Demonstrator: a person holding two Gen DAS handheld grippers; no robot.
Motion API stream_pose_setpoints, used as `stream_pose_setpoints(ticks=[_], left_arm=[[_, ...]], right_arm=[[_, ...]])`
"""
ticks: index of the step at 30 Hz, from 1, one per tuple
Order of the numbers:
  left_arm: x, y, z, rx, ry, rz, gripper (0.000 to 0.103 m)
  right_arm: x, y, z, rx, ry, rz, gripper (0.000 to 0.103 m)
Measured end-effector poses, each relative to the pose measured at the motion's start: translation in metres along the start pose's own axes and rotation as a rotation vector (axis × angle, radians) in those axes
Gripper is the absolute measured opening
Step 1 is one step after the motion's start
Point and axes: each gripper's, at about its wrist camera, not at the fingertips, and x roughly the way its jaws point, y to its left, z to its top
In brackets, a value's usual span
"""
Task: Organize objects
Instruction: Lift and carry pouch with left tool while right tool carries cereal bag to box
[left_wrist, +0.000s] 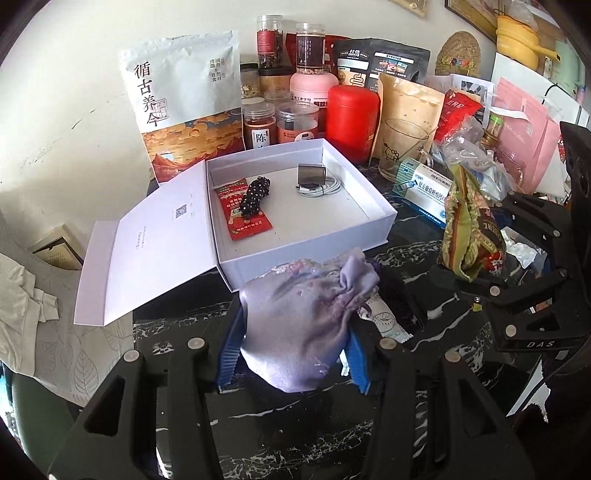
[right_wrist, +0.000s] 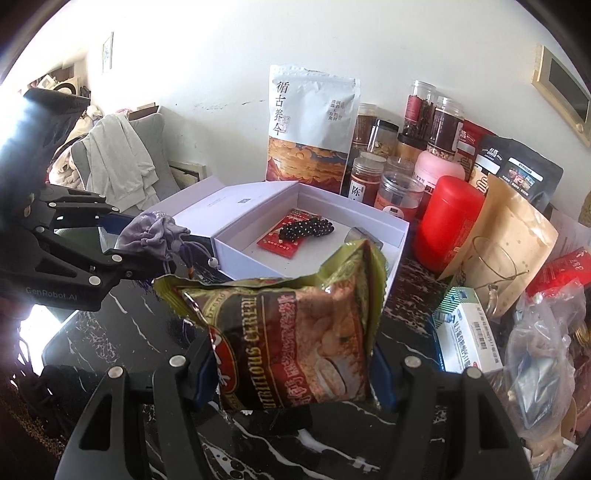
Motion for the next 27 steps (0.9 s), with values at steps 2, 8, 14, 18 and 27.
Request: stream_pose_setpoints(ticks=[2, 8, 14, 18, 27], left_arm=[[0.006, 0.003, 0.007, -0.002, 0.002, 0.003, 0.047], [0.025, 0.009, 0.03, -0.003, 0.004, 0.005, 0.047], [0.046, 0.012, 0.051, 0.0, 0.017, -0.001, 0.047], [0.063, 0.012, 0.064, 0.012, 0.025, -0.002, 0.047], [0.102, 0.018, 0.091, 0.016, 0.036, -0.01, 0.047]], right_arm=[[0.005, -0.005, 0.004, 0.001, -0.001, 0.001, 0.068], [0.02, -0.019, 0.017, 0.004, 0.001, -0.005, 0.068], [0.035, -0.033, 0.028, 0.008, -0.002, -0.007, 0.068], [0.048, -0.043, 0.035, 0.019, 0.003, -0.012, 0.068], [0.075, -0.061, 0.049, 0.049, 0.023, -0.027, 0.068]])
